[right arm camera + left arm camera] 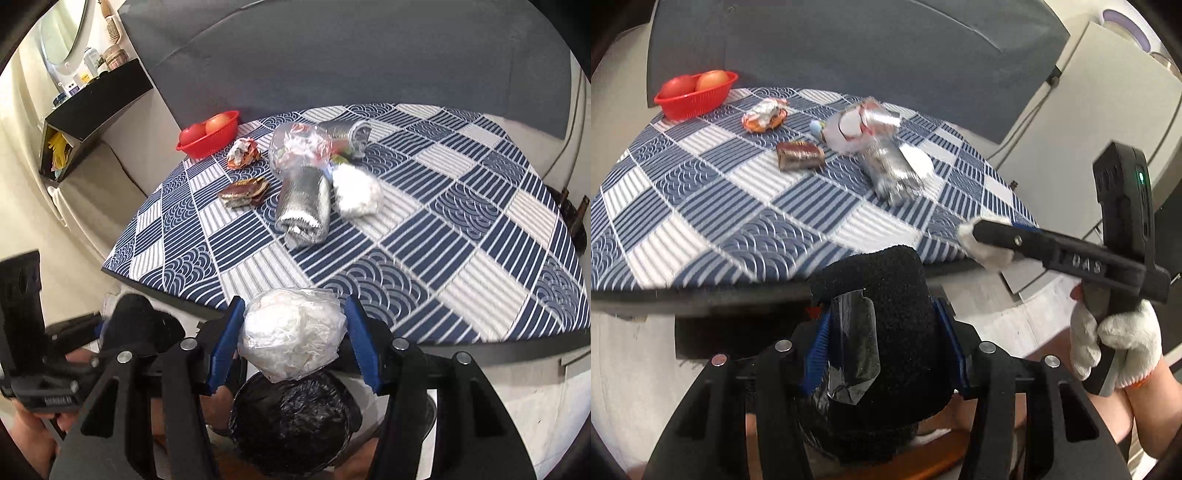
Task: Collect trash
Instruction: 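Carry both held items down over the trash bin and open both tools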
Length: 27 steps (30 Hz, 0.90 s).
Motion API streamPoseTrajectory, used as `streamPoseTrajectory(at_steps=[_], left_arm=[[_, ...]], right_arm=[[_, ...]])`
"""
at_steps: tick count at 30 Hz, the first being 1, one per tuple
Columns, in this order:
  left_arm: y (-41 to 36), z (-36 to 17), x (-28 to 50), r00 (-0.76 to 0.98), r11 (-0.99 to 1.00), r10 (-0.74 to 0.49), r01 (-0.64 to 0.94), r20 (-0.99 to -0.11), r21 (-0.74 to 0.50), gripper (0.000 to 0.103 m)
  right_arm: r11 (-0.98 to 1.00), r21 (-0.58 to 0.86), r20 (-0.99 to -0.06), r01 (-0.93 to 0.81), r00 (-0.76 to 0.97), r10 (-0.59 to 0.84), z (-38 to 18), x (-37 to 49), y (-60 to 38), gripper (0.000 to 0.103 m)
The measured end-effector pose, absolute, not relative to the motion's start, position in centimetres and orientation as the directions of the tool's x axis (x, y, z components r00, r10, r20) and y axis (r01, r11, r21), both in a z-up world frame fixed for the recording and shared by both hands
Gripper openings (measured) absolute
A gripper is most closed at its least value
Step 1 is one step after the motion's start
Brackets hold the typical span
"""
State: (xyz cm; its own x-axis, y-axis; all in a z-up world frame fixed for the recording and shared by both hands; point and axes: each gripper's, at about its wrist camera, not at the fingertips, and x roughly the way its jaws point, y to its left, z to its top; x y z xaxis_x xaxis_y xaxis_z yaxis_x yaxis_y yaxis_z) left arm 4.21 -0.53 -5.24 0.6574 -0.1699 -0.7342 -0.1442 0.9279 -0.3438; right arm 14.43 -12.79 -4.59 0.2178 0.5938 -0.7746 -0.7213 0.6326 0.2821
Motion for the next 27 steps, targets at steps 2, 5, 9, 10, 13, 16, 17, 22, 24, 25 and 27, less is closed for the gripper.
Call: streamPoseTrajectory(at_steps=[2,5,9,10,13,16,17,22,24,25,27], left_arm=[[-1.1,-5.6,3.4,0.650,0.928,-0.169,-0.147,-0.741,-0.341,0.050],[-1.6,-6.4,2.5,0.641,0.920,-0.167,-0.171,-0.749,-0.352,0.050],[-2.1,-7.1,1.7,0.625,0.913,-0.174,-0.187,-0.761,-0.362,0.050],[-2.4,-7.3,1.5,0.618,0.915,-0.174,-0.186,-0.767,-0.358,0.050],[-2.8,-7.8,1.1,0.606,0.913,-0.176,-0.195,-0.776,-0.359,0.050],[-2.9,-8.5,1.1,0.588,0.908,-0.184,-0.206,-0.788,-0.365,0.050],[-3.0,-8.8,1.1,0.579,0.906,-0.188,-0.210,-0.794,-0.368,0.050],[-3.9,-10.1,1.3,0.528,0.915,-0.188,-0.211,-0.828,-0.343,0.050],[-4.1,-10.5,1.3,0.513,0.916,-0.185,-0.219,-0.838,-0.336,0.050],[-4.1,-10.7,1.3,0.505,0.915,-0.188,-0.223,-0.843,-0.337,0.050],[-4.0,-11.3,1.5,0.479,0.911,-0.195,-0.235,-0.856,-0.339,0.050]], right_arm=[[0.638,0.295,-0.775,-0.711,0.212,0.595,-4.7,13.9,-13.1,0.056],[0.648,0.302,-0.781,-0.699,0.209,0.589,-5.1,12.8,-13.5,0.056],[0.659,0.309,-0.793,-0.686,0.196,0.577,-5.8,11.6,-13.7,0.056],[0.661,0.309,-0.799,-0.684,0.191,0.571,-6.1,11.2,-13.6,0.056],[0.668,0.313,-0.817,-0.676,0.167,0.552,-7.0,10.0,-13.6,0.056],[0.681,0.313,-0.831,-0.662,0.158,0.534,-7.8,9.2,-13.8,0.056],[0.686,0.311,-0.834,-0.658,0.156,0.529,-7.9,9.2,-13.9,0.056],[0.716,0.315,-0.856,-0.624,0.140,0.498,-8.8,9.1,-14.3,0.056],[0.731,0.328,-0.864,-0.598,0.122,0.488,-9.4,9.3,-14.6,0.056],[0.741,0.328,-0.870,-0.585,0.117,0.478,-9.8,9.4,-14.8,0.056],[0.751,0.319,-0.881,-0.579,0.111,0.460,-10.2,9.3,-14.7,0.056]])
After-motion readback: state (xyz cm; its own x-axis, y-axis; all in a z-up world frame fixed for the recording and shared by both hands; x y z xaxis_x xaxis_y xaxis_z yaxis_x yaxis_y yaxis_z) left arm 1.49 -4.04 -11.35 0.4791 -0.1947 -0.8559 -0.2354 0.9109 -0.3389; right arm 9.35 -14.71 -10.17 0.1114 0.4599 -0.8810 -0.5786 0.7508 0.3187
